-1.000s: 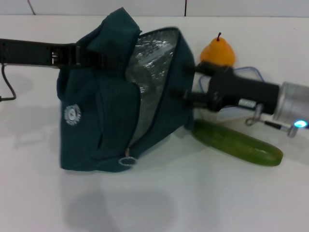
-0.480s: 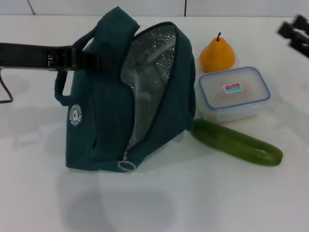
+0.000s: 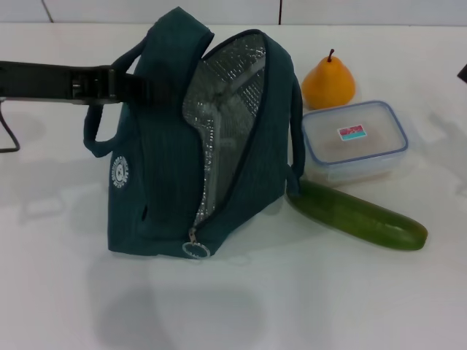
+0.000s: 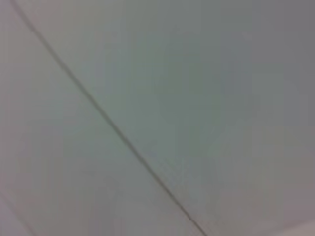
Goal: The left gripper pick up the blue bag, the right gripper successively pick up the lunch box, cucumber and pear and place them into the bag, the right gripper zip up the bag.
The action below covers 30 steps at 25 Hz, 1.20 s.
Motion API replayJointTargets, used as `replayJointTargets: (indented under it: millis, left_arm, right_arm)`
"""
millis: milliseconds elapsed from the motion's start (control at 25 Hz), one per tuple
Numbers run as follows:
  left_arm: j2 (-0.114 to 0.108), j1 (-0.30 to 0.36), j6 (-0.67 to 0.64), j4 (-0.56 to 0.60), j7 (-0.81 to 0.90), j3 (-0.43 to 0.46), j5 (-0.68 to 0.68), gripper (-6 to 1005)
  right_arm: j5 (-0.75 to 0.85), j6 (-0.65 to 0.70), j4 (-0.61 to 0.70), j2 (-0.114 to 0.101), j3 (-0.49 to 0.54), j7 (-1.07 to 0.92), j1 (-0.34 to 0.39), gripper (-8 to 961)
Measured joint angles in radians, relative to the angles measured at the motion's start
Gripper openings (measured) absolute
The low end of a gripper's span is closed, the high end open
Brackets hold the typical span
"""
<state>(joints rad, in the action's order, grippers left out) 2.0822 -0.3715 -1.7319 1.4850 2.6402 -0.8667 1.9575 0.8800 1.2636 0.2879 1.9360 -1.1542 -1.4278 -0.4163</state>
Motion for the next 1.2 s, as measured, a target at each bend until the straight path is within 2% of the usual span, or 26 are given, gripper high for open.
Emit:
replayJointTargets:
  millis: [200, 360, 600, 840, 1200]
  left_arm:
    - [-0.003, -0.008, -0.001, 0.0, 0.022, 0.0, 0.0, 67]
    - [-0.005, -0.022, -0.002, 0.0, 0.032, 0.0, 0.0, 67]
    - [-0.012, -0.043, -0.003, 0.0, 0.034, -0.001, 0.009, 67]
    - [-0.014, -0.046, -0.003, 0.0, 0.035, 0.0, 0.014, 67]
    - [-0.021, -0.06, -0.002, -0.001, 0.033, 0.0, 0.021, 67]
  right_arm:
    - [0.123, -0.094, -0.001, -0.019, -0.002, -0.161, -0.042, 839]
    - [0.198, -0.14, -0.003, -0.02, -0.002, -0.218, -0.074, 839]
    - [0.271, -0.157, -0.04, 0.001, -0.002, -0.236, -0.12, 838]
    - [0.275, -0.156, -0.045, 0.028, 0.005, -0.235, -0.125, 838]
    - [0.271, -0.175, -0.049, 0.041, 0.008, -0.237, -0.129, 838]
